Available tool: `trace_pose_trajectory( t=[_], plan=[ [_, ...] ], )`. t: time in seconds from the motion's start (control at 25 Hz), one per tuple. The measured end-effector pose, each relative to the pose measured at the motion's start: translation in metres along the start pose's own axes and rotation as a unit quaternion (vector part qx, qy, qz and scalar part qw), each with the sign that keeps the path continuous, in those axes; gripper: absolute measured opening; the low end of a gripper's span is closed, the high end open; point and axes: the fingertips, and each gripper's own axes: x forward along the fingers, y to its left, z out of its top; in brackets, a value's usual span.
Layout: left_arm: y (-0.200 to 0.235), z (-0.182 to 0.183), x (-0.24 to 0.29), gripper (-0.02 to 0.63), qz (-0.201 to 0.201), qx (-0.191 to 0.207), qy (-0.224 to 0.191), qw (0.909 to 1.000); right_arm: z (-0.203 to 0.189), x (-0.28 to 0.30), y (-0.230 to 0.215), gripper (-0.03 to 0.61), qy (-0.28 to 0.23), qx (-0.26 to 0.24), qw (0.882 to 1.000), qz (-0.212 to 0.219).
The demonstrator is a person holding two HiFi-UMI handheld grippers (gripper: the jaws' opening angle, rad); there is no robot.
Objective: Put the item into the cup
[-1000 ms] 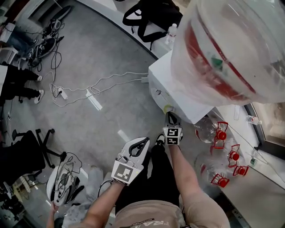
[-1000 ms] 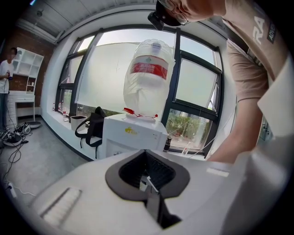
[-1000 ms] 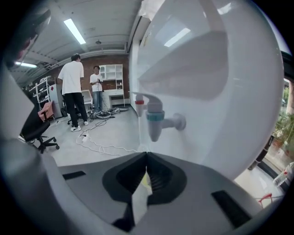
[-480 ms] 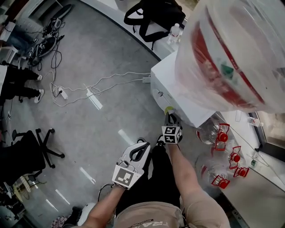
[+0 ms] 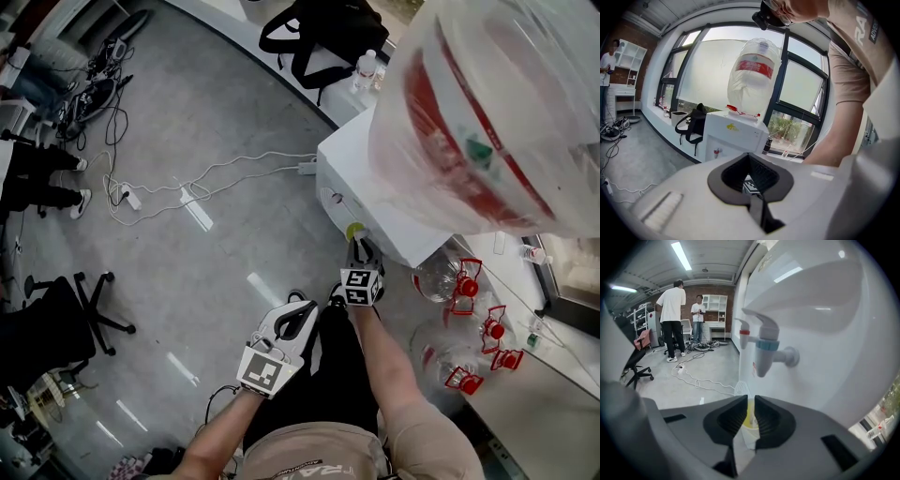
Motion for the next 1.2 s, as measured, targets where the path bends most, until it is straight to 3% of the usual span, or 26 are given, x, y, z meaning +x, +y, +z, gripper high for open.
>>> trace_pose_trajectory(
  t=[0.32,0.52,0.68,0.88,1.04,1.2],
  plan=[
    [-0.001,0.037,-0.001,0.008,0.002,-0.006,-0.013,0.9999,0.025,-0.052,0.010,0.014,-0.018,0.006,0.999,0.036],
    [-0.013,0.056,-0.005,0.008,-0.018,0.051,-0.021,0.9983,0.056,-0.116,0.021,0.012,-0.044,0.017,0.995,0.087],
    [-0.017,0.083,-0.011,0.006,-0.013,0.063,-0.029,0.9975,0.091,-0.175,0.027,0.012,-0.064,0.047,0.987,0.139],
    [-0.027,0.126,-0.028,0.006,-0.004,0.073,-0.047,0.9962,0.146,-0.255,0.009,0.012,-0.131,0.054,0.981,0.133],
    [-0.042,0.138,-0.040,0.006,0.000,0.085,-0.054,0.9949,0.179,-0.307,-0.008,0.012,-0.174,0.056,0.975,0.127],
    [-0.039,0.153,-0.049,0.007,0.017,0.094,-0.069,0.9930,0.214,-0.326,-0.025,0.012,-0.215,0.060,0.968,0.119]
  ],
)
